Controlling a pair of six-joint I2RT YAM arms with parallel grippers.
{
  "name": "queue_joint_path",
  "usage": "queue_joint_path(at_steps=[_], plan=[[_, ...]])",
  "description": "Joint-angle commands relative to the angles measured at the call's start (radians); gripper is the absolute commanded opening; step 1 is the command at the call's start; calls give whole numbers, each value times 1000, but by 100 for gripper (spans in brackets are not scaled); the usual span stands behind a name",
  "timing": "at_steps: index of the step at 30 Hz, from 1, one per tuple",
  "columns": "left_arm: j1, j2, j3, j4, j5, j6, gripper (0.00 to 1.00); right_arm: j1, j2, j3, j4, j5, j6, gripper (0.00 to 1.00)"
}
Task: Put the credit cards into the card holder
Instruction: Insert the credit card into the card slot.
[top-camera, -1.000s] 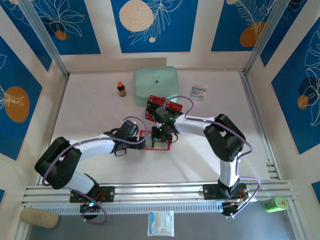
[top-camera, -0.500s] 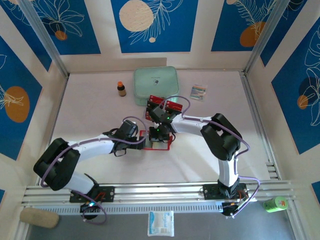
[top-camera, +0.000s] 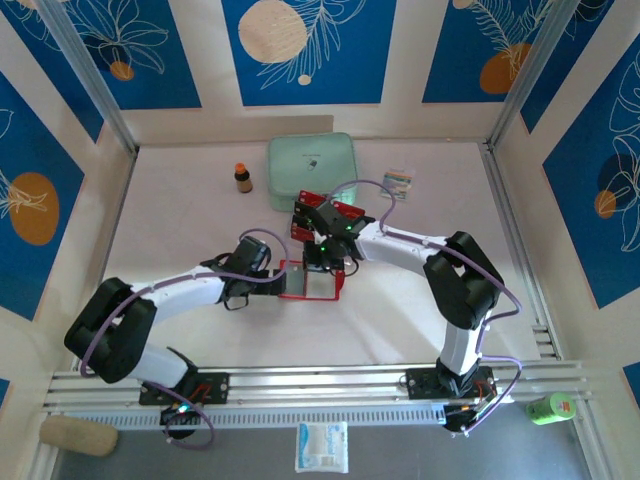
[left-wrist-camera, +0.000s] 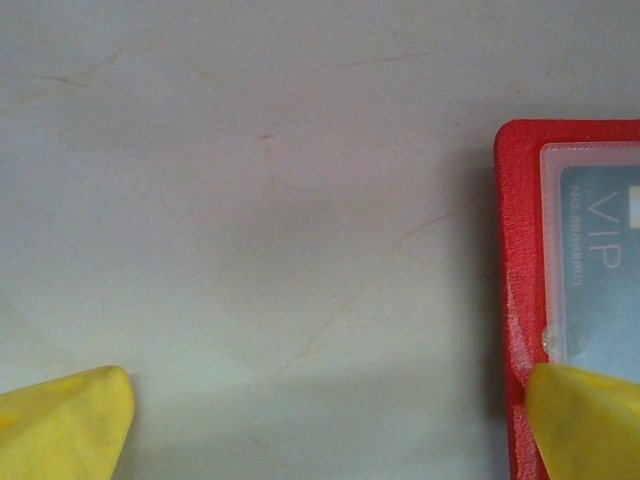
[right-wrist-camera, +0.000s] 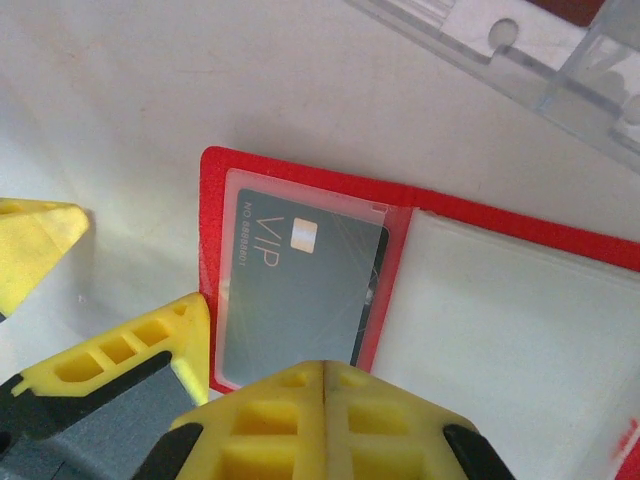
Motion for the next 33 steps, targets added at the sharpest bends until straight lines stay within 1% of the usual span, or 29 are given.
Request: queue_joint_path(at_steps=[1,14,26,33], plan=[[13,16,-21,-12,6,-6,100,-2,29,-8,-8,-16,-6,0],[13,44,-41,11,16,-7,100,12,102,2,21,-37,4,0],[13,47,-55,29,22,-5,100,29,162,44,-10,-43,-8,0],[14,45,-58,32,27,-7,100,33,162,51,-23,-47,-10,0]])
